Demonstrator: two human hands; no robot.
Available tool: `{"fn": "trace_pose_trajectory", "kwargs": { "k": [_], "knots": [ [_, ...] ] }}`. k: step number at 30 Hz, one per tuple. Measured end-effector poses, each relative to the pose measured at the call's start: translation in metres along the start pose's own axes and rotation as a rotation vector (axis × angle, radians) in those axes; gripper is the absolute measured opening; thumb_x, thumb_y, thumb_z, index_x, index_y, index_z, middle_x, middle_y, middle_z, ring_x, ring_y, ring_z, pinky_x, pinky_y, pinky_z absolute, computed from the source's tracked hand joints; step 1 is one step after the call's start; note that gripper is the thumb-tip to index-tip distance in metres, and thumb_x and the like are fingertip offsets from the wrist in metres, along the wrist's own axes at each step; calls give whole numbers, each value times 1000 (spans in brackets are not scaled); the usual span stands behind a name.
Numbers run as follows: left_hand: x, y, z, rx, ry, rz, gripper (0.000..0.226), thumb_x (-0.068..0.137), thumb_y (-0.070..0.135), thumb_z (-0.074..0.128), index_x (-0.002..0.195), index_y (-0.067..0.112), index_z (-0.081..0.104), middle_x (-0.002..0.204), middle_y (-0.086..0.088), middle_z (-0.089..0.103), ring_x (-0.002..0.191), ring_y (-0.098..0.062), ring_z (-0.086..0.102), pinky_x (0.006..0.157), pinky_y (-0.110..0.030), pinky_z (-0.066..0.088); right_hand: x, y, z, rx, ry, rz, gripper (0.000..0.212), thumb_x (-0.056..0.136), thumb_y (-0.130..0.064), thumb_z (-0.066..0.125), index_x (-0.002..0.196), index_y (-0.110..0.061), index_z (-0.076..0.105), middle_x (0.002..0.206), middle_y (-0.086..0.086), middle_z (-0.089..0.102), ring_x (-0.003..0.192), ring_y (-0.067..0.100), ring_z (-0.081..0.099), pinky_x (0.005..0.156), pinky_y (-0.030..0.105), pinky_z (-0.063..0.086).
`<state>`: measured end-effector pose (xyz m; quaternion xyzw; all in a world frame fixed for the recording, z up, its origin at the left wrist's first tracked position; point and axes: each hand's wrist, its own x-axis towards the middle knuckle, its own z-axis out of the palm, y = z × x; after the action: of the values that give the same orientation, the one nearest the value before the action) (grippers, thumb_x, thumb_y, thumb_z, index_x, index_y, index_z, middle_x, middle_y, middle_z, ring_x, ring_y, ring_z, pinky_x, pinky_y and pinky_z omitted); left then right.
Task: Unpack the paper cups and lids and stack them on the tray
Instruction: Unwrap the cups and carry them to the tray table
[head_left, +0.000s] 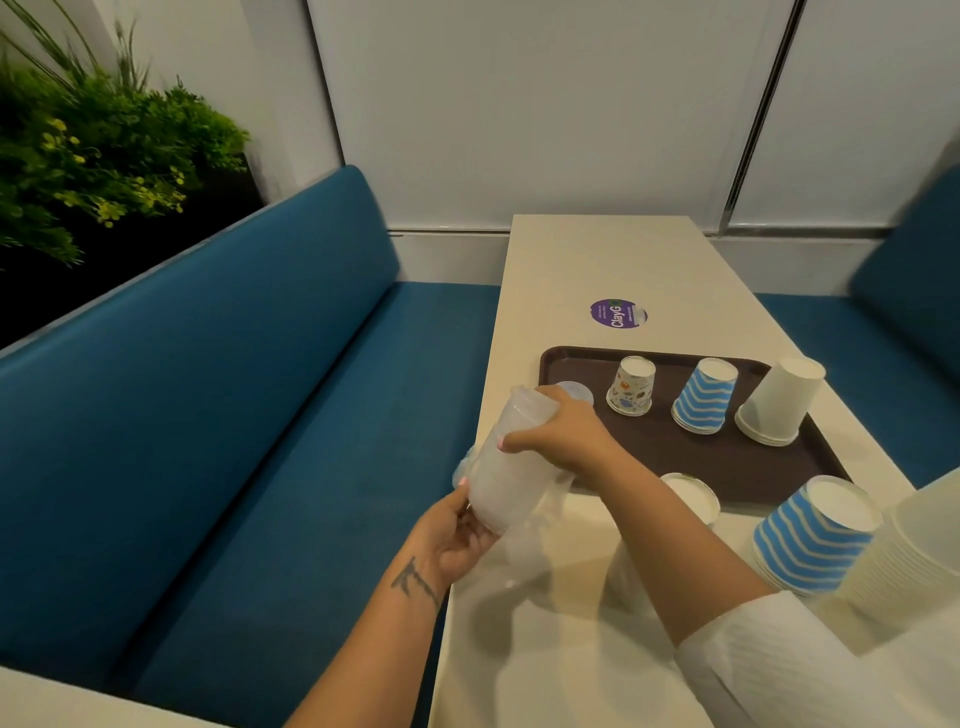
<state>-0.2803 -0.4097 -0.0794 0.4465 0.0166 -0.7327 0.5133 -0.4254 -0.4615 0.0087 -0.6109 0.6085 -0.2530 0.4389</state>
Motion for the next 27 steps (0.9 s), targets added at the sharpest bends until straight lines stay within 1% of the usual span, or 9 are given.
{"fn": "trace_pose_trajectory", "kwargs": {
  "k": [3, 5, 8, 10, 13, 16, 19, 22, 27],
  "knots": [
    [3, 2, 1, -35, -1, 38, 40, 101, 29, 46, 125, -2, 55, 117, -21, 65, 102, -32, 64, 71, -49, 57, 0, -4, 0, 35, 50, -38, 84, 53, -41, 78, 131, -29, 47, 123, 7, 46, 104, 27, 56, 84, 44, 55],
    [3, 2, 2, -16, 27, 36, 44, 97, 33, 53, 125, -2, 56, 119, -19, 65, 104, -31, 65, 74, -49, 57, 0, -5, -1, 18, 71, -65, 82, 55, -40, 78, 130, -28, 47, 122, 7, 45, 102, 27, 56, 84, 43, 55],
    [1, 1, 3, 135, 68, 44, 39, 90, 41, 63, 100, 4, 66, 87, -8, 70, 65, -18, 67, 53, -27, 59, 0, -7, -1, -19, 72, -88, 78, 60, -36, 78, 131, -29, 45, 122, 6, 45, 100, 25, 56, 82, 41, 56],
    [-1, 0, 1, 249, 65, 40, 31, 92, 42, 59, 90, 12, 65, 74, -2, 65, 58, -13, 58, 47, -21, 49, 0, -8, -1, -32, 63, -92, 77, 63, -34, 79, 131, -29, 44, 122, 5, 43, 100, 24, 56, 82, 40, 56],
    [-2, -3, -2, 258, -15, 58, 25, 92, 33, 54, 101, 13, 67, 87, -4, 68, 76, -18, 60, 60, -26, 48, -1, -9, -1, -33, 64, -86, 77, 64, -34, 79, 131, -29, 43, 122, 5, 42, 100, 25, 56, 82, 39, 56],
    [-2, -10, -1, 219, -141, 98, 35, 95, 30, 48, 115, 9, 67, 102, -11, 68, 87, -26, 63, 70, -35, 51, -3, -6, -1, -16, 56, -66, 78, 64, -33, 80, 132, -27, 43, 123, 6, 42, 101, 26, 56, 84, 41, 56],
    [-6, -14, 2, 85, -256, 98, 34, 96, 23, 45, 108, 5, 72, 101, -17, 70, 89, -32, 63, 80, -41, 47, -6, -1, 0, 12, 30, -24, 78, 65, -32, 80, 133, -27, 42, 124, 7, 42, 105, 28, 55, 88, 45, 54],
    [-9, -16, 0, 31, -342, 100, 35, 84, 16, 47, 101, 3, 74, 103, -18, 69, 93, -34, 62, 85, -46, 44, -6, 3, -1, 31, 41, 2, 76, 65, -32, 80, 132, -27, 43, 125, 7, 41, 105, 29, 54, 88, 46, 54],
    [-7, -14, -9, 36, -324, 99, 41, 84, 29, 48, 110, 7, 70, 113, -18, 65, 102, -36, 58, 87, -47, 43, -7, 5, -5, 1, 47, 15, 78, 65, -31, 80, 132, -29, 42, 125, 8, 43, 102, 29, 56, 85, 45, 55]
  ]
}}
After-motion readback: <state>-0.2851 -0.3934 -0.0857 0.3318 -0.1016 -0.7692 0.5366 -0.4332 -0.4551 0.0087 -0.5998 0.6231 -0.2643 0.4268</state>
